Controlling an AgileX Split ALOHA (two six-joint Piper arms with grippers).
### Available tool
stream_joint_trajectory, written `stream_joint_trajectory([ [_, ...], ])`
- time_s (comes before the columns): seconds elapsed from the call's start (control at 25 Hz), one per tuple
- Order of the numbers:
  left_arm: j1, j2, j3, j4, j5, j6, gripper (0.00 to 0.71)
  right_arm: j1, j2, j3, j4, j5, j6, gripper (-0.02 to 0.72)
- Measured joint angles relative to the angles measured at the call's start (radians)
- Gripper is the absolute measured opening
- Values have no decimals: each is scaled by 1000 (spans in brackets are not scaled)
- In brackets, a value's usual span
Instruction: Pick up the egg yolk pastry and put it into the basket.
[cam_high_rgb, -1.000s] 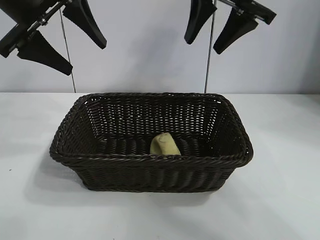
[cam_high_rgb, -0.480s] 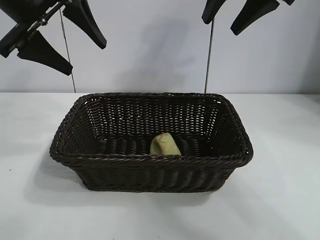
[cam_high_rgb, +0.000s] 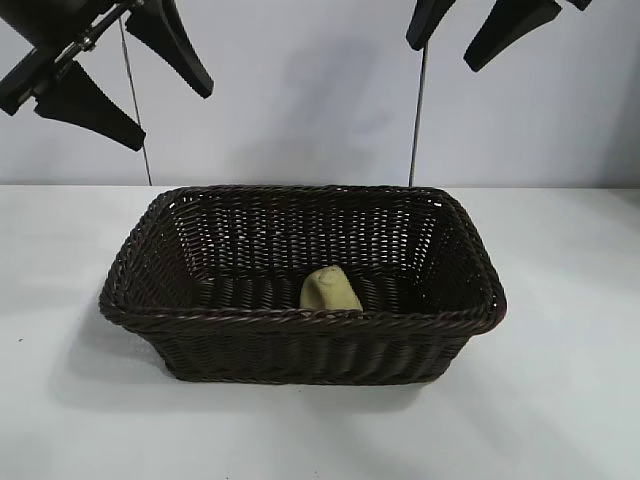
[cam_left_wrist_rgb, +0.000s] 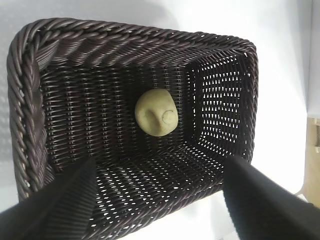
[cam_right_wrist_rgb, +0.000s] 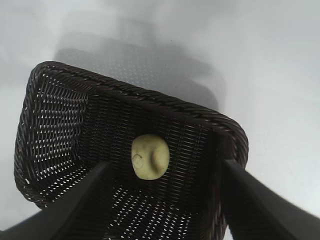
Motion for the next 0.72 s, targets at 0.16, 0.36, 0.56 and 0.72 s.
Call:
stream_joint_trajectory([
  [0.16,0,0,0,0,0,0,516,0,0,0,6,0,5,453],
  [0.36,0,0,0,0,0,0,516,0,0,23,20,-1,7,453],
  [0.56,0,0,0,0,-1,0,516,0,0,53,21,0,8,453],
  [0.72,0,0,0,0,-3,0,516,0,0,61,21,0,8,453],
])
